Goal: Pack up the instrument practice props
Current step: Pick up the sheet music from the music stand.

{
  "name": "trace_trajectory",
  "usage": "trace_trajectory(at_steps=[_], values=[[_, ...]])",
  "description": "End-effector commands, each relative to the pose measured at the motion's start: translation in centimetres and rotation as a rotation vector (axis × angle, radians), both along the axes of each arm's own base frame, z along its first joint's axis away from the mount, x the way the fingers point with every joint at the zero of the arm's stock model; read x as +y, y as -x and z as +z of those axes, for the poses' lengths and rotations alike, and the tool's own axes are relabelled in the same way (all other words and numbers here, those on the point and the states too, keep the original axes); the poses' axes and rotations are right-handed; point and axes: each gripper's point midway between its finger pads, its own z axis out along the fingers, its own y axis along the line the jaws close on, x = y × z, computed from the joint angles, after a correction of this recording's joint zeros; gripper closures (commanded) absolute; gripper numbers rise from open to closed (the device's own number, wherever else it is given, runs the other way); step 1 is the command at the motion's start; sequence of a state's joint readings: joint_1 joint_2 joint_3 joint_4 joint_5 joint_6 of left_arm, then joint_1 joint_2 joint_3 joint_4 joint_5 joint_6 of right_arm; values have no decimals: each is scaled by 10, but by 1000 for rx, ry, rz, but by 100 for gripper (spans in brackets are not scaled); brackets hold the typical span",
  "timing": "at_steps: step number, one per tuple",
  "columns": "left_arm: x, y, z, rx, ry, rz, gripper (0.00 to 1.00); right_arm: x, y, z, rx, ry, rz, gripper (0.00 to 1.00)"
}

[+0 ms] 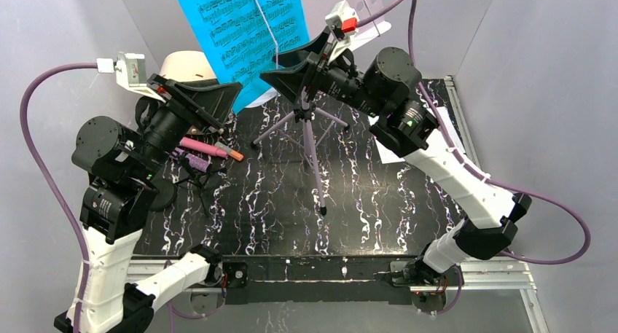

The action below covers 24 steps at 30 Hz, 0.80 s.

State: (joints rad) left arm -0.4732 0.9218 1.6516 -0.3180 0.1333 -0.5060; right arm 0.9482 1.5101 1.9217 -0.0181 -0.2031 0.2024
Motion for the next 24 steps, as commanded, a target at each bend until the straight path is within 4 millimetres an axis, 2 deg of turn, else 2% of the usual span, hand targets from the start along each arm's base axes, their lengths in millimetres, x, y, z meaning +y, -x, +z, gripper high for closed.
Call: trace_trajectory(at_steps=[1,8,16,24], values=[[4,9,19,-60,20,-3,58,-9,-3,39,-85,-115,-41,41],[-2,4,18,-56,26,-22,61,-10,-9,48,-113,-151,-66,46],[-7,-13,13,-45,23,-4,61,-12,-13,53,-132,-182,-84,50],[-10,-26,14,-50,25,13,66,-14,-14,58,-140,-201,-91,61]])
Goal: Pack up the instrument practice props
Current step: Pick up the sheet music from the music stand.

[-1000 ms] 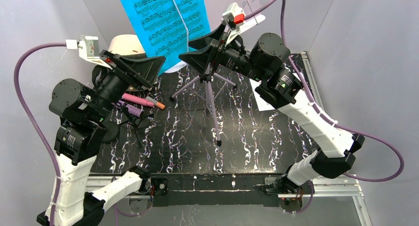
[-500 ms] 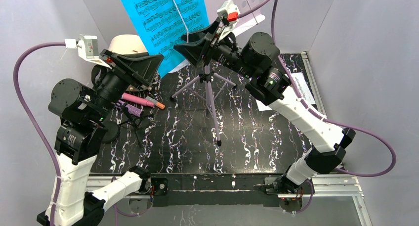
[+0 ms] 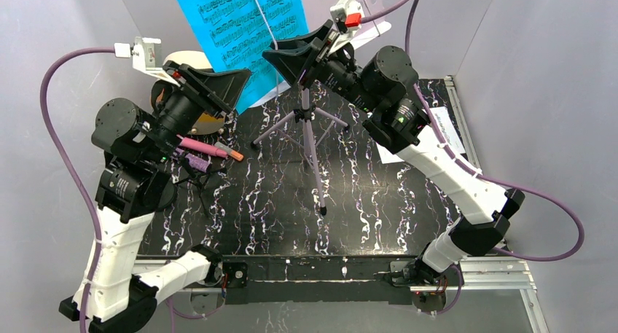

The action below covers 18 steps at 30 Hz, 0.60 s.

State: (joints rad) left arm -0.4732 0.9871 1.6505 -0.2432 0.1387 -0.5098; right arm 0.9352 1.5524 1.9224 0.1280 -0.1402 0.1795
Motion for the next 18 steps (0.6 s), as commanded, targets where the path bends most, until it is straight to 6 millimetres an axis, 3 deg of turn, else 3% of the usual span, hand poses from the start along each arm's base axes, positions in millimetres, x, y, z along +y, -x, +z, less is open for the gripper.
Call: trace_trajectory(at_steps=[1,5,12,18], values=[[3,-4,12,-43,19,21,67,-17,9,41,-83,-110,-13,62],[6,-7,13,-49,13,50,74,-19,7,41,-80,-115,-25,71],[27,-2,12,-68,6,142,97,-21,-2,35,-61,-112,-65,87],[48,4,15,-80,-4,231,100,-27,-8,35,-51,-121,-107,96]])
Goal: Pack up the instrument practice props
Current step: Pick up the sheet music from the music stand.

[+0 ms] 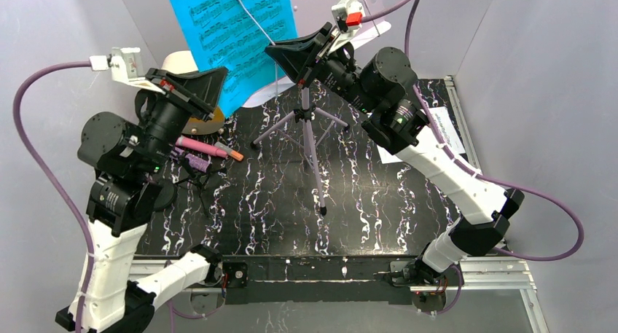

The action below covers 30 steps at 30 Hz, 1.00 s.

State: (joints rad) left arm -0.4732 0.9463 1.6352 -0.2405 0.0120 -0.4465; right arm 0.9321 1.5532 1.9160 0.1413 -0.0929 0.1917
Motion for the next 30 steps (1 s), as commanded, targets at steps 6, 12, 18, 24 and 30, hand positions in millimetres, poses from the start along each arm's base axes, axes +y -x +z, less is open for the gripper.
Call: trace_trajectory(at_steps=[6,12,18,24,30], values=[[38,16,7,-42,-12,148,100,-24,-4,29,-62,-90,-88,97],[60,40,4,-44,-17,203,100,-23,-10,24,-53,-79,-106,96],[84,63,1,-40,-19,262,100,-25,-16,21,-42,-80,-134,95],[100,77,-3,-33,-23,304,100,-25,-21,17,-36,-73,-153,95],[118,89,-17,-6,-26,367,100,-23,-25,11,-32,-56,-157,85]])
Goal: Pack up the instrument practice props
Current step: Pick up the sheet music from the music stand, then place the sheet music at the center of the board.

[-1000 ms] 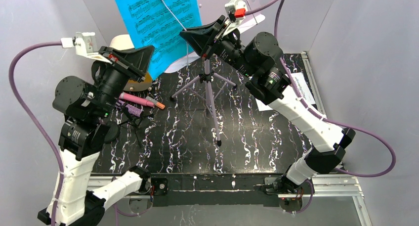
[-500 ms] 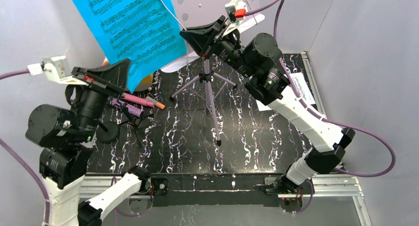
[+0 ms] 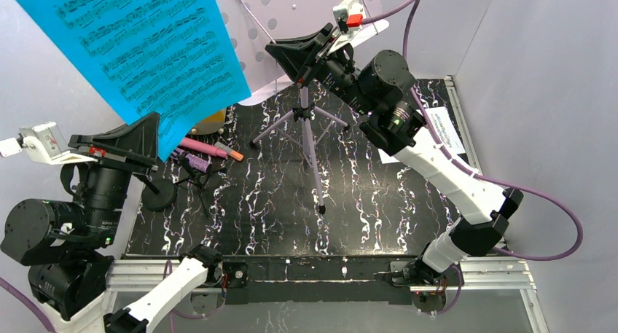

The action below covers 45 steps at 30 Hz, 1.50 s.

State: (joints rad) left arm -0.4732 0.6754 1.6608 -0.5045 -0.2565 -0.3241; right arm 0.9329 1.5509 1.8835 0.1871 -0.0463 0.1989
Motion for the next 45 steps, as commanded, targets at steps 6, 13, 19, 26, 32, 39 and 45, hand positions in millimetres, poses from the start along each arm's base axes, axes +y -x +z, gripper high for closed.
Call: trace_trajectory(at_steps=[6,13,19,26,32,39,45], values=[[35,19,-24,59,-10,126,100,-23,-15,4,-45,3,-119,61],[48,33,-50,120,-17,162,100,-32,-9,-2,-74,28,-125,40],[34,27,-97,237,9,104,100,-41,8,0,-128,36,-96,22],[4,11,-137,338,57,-1,100,-57,28,-2,-215,37,-81,13],[-26,-6,-159,412,67,-97,100,-78,44,-14,-211,39,-83,10],[-63,-21,-177,482,81,-235,100,-104,51,-50,-79,33,-112,5],[-99,-32,-196,561,81,-379,100,-106,38,-156,294,131,-141,2]])
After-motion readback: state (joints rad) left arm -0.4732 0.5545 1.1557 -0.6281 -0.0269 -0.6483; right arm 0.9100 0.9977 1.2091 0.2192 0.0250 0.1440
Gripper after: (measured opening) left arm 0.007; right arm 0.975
